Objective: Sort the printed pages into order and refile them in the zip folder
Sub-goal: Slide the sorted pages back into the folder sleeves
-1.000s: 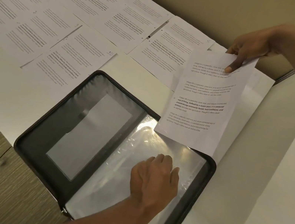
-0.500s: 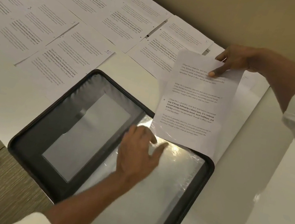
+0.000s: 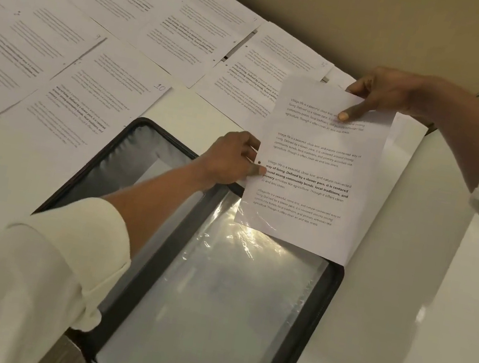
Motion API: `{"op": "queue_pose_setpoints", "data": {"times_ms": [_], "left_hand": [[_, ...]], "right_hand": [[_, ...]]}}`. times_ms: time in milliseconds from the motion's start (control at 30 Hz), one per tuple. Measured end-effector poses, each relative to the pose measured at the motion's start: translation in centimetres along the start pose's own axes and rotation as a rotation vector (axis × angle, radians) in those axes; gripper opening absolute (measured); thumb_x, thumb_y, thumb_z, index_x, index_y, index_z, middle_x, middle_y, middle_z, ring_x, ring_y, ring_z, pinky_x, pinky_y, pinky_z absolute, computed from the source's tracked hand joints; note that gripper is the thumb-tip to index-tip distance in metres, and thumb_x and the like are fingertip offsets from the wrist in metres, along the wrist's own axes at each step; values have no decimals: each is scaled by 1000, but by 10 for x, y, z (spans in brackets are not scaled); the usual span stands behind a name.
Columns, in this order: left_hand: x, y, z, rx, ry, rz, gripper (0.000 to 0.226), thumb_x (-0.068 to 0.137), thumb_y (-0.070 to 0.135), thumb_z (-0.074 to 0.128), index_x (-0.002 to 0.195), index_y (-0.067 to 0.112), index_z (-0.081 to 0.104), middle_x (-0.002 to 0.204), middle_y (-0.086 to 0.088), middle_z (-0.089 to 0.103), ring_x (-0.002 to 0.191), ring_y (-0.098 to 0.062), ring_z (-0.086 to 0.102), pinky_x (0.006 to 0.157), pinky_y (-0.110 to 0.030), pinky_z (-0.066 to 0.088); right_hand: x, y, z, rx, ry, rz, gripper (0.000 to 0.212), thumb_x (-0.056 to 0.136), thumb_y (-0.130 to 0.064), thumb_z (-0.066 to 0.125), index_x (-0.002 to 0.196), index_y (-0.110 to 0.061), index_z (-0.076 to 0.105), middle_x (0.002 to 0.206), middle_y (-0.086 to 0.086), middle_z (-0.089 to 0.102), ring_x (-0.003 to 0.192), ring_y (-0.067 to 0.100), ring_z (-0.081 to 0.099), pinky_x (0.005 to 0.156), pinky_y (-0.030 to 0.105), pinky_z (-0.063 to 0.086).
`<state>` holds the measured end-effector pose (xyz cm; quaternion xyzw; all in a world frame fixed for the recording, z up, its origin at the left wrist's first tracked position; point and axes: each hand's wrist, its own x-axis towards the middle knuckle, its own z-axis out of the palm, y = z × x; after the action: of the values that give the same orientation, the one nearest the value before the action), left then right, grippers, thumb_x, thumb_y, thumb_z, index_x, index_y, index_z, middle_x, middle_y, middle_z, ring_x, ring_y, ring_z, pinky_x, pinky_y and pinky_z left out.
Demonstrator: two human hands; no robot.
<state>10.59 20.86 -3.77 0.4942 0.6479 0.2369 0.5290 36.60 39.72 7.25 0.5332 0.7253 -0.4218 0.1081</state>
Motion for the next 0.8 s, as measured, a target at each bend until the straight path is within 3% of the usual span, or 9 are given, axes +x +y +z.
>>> {"op": "queue_pose_setpoints", "data": {"times_ms": [67, 200, 300, 367, 433, 567, 700, 800], "left_hand": [[2, -1, 2, -87, -62, -18, 51, 83, 3, 87, 127, 8, 62, 108, -5, 80, 100, -21, 78, 84, -44, 66], [7, -3, -3, -83, -94, -19, 44, 84, -2, 84, 125, 8, 70, 109, -1, 81, 101, -17, 78, 83, -46, 66], [8, -3, -11, -64, -80, -7, 43, 86, -2, 83, 126, 11, 71, 111, 2, 80, 102, -16, 77, 83, -43, 66], [8, -4, -15, -72, -66, -7, 43, 86, -2, 82, 126, 11, 70, 110, 2, 80, 101, -15, 78, 81, -41, 67], [8, -7, -18, -82, -53, -9, 43, 86, -2, 83, 125, 10, 71, 109, 2, 81, 99, -15, 78, 78, -40, 67], [5, -13, -24, -95, -47, -7, 42, 86, -3, 83, 123, 10, 71, 106, 3, 81, 92, -10, 79, 68, -27, 63], [5, -16, -23, -112, -72, -24, 43, 85, -5, 83, 124, 8, 71, 106, 1, 81, 95, -14, 79, 71, -28, 64], [6, -14, -17, -95, -95, -29, 44, 85, -5, 82, 126, 8, 69, 108, 0, 80, 91, -9, 78, 67, -23, 62]], "right_hand": [[1, 4, 1, 41, 29, -4, 22, 82, -24, 88, 102, -17, 81, 91, -4, 81, 70, 8, 73, 63, 17, 54], [8, 15, 4, 188, 110, 63, 36, 75, -24, 93, 106, -15, 79, 107, 1, 79, 91, 19, 72, 80, 30, 55], [6, 22, 11, 313, 80, 145, 44, 72, -18, 94, 113, -16, 77, 111, -1, 80, 109, 21, 73, 97, 40, 58], [1, 23, 18, 405, 56, 173, 49, 74, -14, 93, 119, -15, 75, 114, 0, 80, 113, 23, 73, 96, 40, 58], [-2, 23, 24, 503, 88, 200, 51, 74, -12, 92, 121, -10, 73, 119, 4, 78, 111, 24, 73, 90, 38, 60], [-15, 24, 37, 608, 71, 273, 34, 79, -12, 89, 109, -12, 72, 121, 7, 75, 94, 23, 71, 86, 32, 58], [-26, 30, 45, 579, 17, 316, 50, 79, -9, 88, 126, -5, 73, 119, 4, 78, 93, 21, 73, 93, 32, 58], [-35, 31, 53, 525, 3, 353, 39, 75, -3, 90, 112, -7, 78, 110, 5, 81, 93, 22, 73, 95, 34, 57]]}}
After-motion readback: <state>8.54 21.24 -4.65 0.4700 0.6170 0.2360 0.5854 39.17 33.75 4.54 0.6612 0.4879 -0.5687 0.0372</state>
